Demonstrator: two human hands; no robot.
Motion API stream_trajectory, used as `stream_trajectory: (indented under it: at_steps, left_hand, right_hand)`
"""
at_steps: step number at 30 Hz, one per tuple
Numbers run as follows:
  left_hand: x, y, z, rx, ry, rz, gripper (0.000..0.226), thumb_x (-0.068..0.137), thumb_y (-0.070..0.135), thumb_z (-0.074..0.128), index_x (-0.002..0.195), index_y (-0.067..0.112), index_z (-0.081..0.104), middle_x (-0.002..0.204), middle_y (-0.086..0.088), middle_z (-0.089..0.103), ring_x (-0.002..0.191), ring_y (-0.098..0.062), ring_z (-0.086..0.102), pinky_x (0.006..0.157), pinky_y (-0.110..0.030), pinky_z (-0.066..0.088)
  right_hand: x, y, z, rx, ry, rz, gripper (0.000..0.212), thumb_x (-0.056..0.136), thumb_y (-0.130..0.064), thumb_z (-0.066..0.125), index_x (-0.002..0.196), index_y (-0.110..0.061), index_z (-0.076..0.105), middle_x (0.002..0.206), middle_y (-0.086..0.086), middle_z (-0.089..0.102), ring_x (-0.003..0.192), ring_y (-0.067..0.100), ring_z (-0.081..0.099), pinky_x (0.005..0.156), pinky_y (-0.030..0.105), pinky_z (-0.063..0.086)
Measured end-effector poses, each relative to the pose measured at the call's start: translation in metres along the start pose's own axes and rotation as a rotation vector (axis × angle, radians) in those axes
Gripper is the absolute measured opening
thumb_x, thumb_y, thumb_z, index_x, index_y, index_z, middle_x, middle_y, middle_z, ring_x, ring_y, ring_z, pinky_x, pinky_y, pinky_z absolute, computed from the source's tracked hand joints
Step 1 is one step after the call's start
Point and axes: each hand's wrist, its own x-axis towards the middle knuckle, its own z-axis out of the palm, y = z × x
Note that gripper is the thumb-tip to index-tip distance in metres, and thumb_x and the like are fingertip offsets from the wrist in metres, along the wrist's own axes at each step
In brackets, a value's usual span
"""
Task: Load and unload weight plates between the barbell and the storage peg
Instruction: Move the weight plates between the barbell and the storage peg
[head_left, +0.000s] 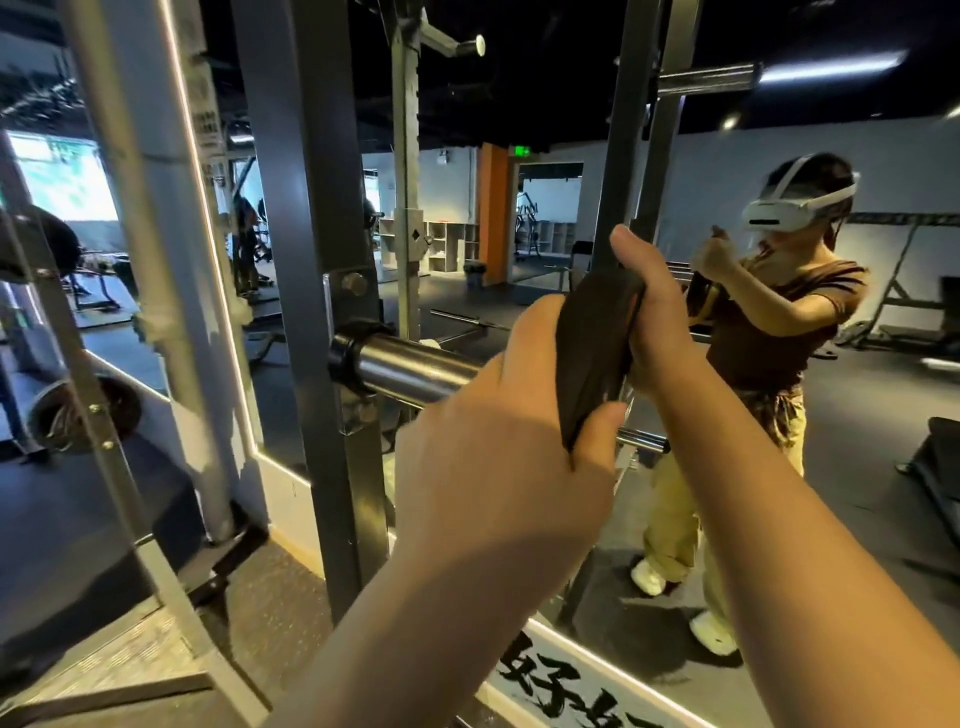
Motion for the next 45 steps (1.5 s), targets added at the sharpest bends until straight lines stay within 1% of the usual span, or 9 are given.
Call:
stream_trajectory:
  at_steps: [7,11,15,21,27,33,37,41,45]
  left_hand:
    - [0.013,0.01,0.002,-0.065,-0.201,-0.072,0.066,0.092,0.035,0.057,0.137,0.041,0.01,0.091,0.011,0.055,0.086,-0.007,0.061,0.083,-0.031,0.055]
    - [0.06,0.011,-0.008,-0.116,-0.43,-0.128,0.057,0.089,0.022,0.063,0.139,0.026,0.035,0.114,0.002,0.057,0.101,-0.016,0.06,0.092,-0.037,0.052]
    - [0.091,0.006,-0.02,-0.137,-0.594,-0.11,0.045,0.088,0.021,0.062,0.13,0.019,0.049,0.099,-0.002,0.062,0.081,-0.015,0.066,0.071,-0.026,0.056]
    - [0.057,-0.013,-0.015,-0.397,-0.406,-0.066,0.042,0.089,0.016,0.061,0.124,0.033,0.044,0.102,0.004,0.063,0.083,-0.014,0.068,0.077,-0.034,0.059]
    - [0.011,-0.043,-0.003,-0.427,-0.079,0.067,0.068,0.075,0.019,0.058,0.137,0.034,0.034,0.11,0.026,0.053,0.097,0.01,0.057,0.07,-0.005,0.048]
    - [0.061,-0.04,-0.025,-0.389,-0.333,-0.1,0.055,0.088,0.014,0.062,0.137,0.029,0.041,0.106,0.008,0.06,0.088,-0.009,0.065,0.079,-0.026,0.057]
    - [0.094,-0.028,-0.029,-0.296,-0.487,-0.144,0.044,0.086,0.014,0.061,0.127,0.025,0.049,0.101,-0.002,0.062,0.082,-0.017,0.066,0.071,-0.027,0.056]
    - [0.102,-0.023,-0.026,-0.207,-0.443,-0.147,0.043,0.089,0.022,0.061,0.131,0.024,0.051,0.094,0.001,0.064,0.081,-0.012,0.062,0.073,-0.024,0.051]
    - [0.07,-0.029,-0.024,-0.046,-0.207,-0.032,0.045,0.095,0.042,0.054,0.138,0.031,0.043,0.127,0.008,0.05,0.104,-0.005,0.049,0.082,-0.015,0.039]
  right_hand:
    - [0.017,0.02,0.002,0.083,0.025,0.078,0.034,0.1,-0.039,0.038,0.074,-0.018,0.049,0.043,-0.013,0.056,0.041,-0.001,0.055,0.056,0.02,0.043]
    - [0.0,0.049,-0.01,0.272,0.151,0.174,0.036,0.096,-0.048,0.044,0.084,-0.017,0.059,0.061,-0.004,0.064,0.064,0.011,0.061,0.058,0.025,0.049]
    - [-0.023,0.071,-0.02,0.264,0.212,0.258,0.051,0.057,-0.07,0.07,0.076,-0.023,0.065,0.078,0.004,0.053,0.07,0.023,0.046,0.064,0.032,0.035]
    - [-0.013,0.038,-0.009,0.121,0.114,0.192,0.034,0.094,-0.048,0.045,0.081,-0.02,0.06,0.068,-0.002,0.061,0.068,0.015,0.059,0.071,0.032,0.046]
    - [0.013,0.011,0.018,-0.027,-0.047,0.111,0.019,0.097,-0.045,0.044,0.092,-0.028,0.052,0.084,0.0,0.059,0.08,0.013,0.058,0.075,0.029,0.045]
    - [0.014,0.055,0.009,0.229,0.133,0.152,0.028,0.097,-0.041,0.045,0.086,-0.021,0.06,0.058,-0.007,0.066,0.06,0.008,0.065,0.062,0.027,0.048]
    - [0.005,0.081,0.005,0.352,0.172,0.246,0.035,0.093,-0.046,0.05,0.102,-0.016,0.065,0.08,0.005,0.071,0.083,0.022,0.068,0.078,0.038,0.052]
    - [0.0,0.091,0.008,0.329,0.217,0.288,0.047,0.09,-0.054,0.048,0.114,-0.017,0.065,0.103,0.01,0.072,0.103,0.028,0.066,0.097,0.047,0.048]
    - [0.001,0.093,0.009,0.347,0.222,0.292,0.044,0.093,-0.053,0.045,0.108,-0.017,0.065,0.099,0.009,0.072,0.098,0.027,0.067,0.093,0.044,0.049]
